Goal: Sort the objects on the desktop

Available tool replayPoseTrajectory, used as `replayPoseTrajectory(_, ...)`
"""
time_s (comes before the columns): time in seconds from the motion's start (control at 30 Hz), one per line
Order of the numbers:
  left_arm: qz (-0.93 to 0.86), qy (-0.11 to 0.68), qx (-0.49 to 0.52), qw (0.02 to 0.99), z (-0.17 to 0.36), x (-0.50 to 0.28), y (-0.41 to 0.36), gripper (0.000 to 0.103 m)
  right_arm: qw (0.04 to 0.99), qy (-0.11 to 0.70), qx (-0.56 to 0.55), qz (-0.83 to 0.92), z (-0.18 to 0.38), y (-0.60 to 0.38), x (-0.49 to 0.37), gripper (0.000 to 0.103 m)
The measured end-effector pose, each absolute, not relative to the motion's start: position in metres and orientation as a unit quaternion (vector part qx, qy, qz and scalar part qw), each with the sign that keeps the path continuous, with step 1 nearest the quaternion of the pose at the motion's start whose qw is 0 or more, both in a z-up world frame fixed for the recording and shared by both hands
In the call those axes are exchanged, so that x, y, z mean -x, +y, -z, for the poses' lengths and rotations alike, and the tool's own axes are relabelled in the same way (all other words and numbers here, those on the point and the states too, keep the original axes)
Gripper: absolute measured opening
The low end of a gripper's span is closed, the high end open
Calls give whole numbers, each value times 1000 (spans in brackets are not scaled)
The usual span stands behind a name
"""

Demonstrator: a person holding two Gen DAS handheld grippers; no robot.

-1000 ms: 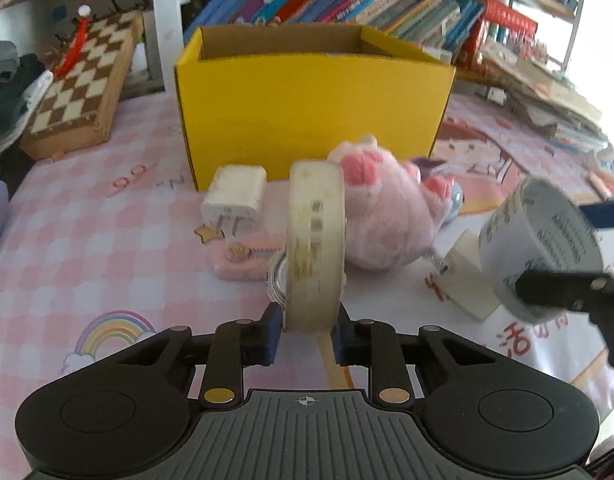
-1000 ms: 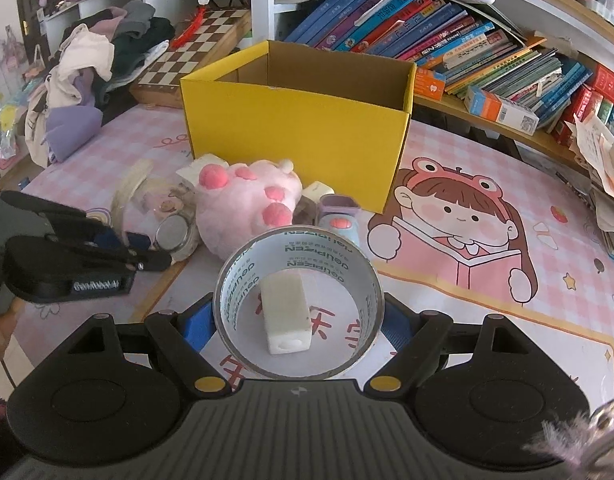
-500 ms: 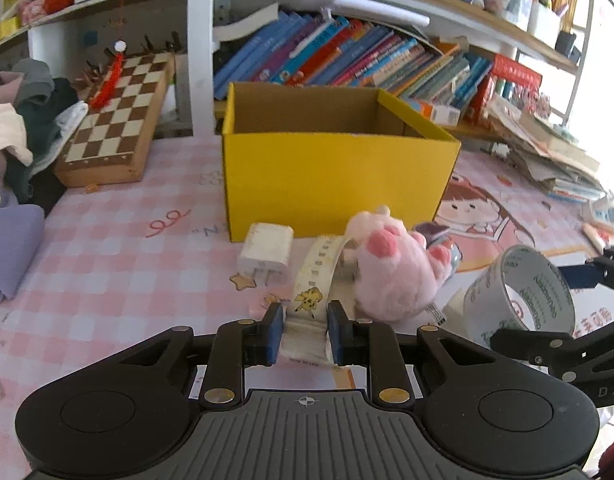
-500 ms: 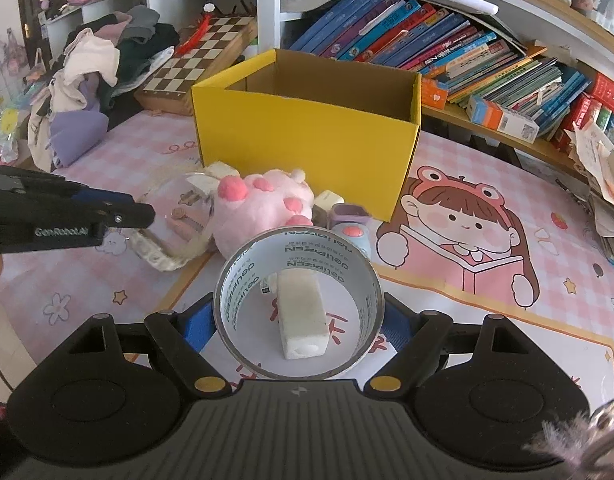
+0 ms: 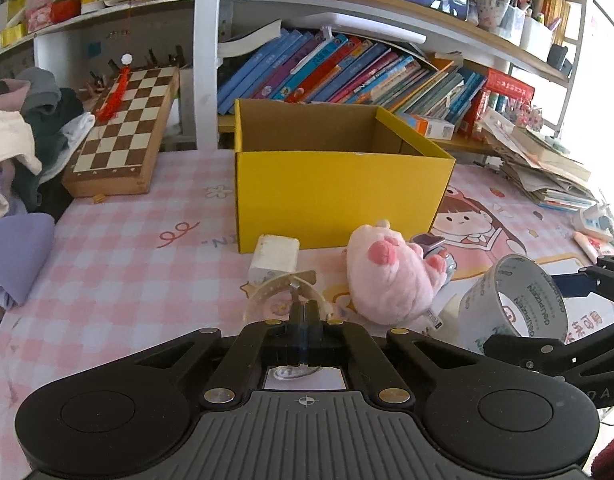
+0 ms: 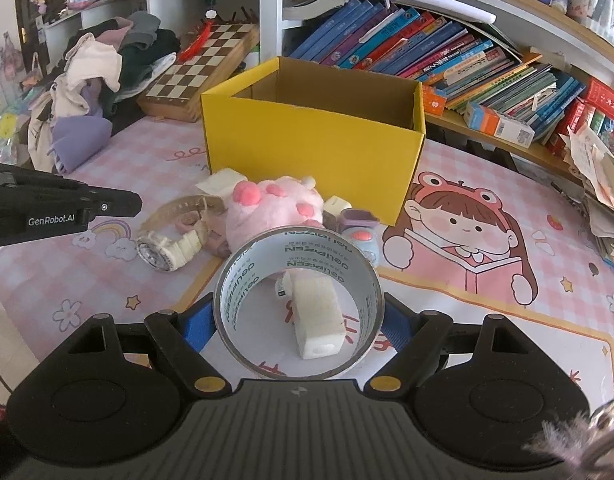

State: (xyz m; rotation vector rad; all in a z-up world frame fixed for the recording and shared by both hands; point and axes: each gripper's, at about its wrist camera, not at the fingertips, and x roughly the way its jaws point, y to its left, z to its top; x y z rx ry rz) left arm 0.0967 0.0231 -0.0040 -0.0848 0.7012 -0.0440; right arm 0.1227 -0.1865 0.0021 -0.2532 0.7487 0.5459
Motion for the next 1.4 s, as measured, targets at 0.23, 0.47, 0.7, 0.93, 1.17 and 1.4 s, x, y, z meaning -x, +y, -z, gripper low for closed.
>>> replayPoseTrajectory(0.23,17,348,46,936,6,-94,30,0,887,358,125,-265,-3,-181,-121,82)
replayPoseTrajectory(0.47,24,358,48,932,11,-97,29,5,885,361,129,-265,-2,-180,-124,82)
replayPoseTrajectory(0.7,25,368,38,929,17,-98,27,26,883,366,130,-265,1,-179,-126,82)
replayPoseTrajectory(0.93,42,379,18,924,25,-102,19,53,881,367,139,-264,1,-177,-125,82)
replayPoseTrajectory(1.17,32,389,-46,920,35,-120,4,69,883,369,141,-253,1,-184,-131,82)
replayPoseTrajectory(1.4,11,417,-37,908,52,-131,4,79,881,375,142,-250,4,-189,-136,82)
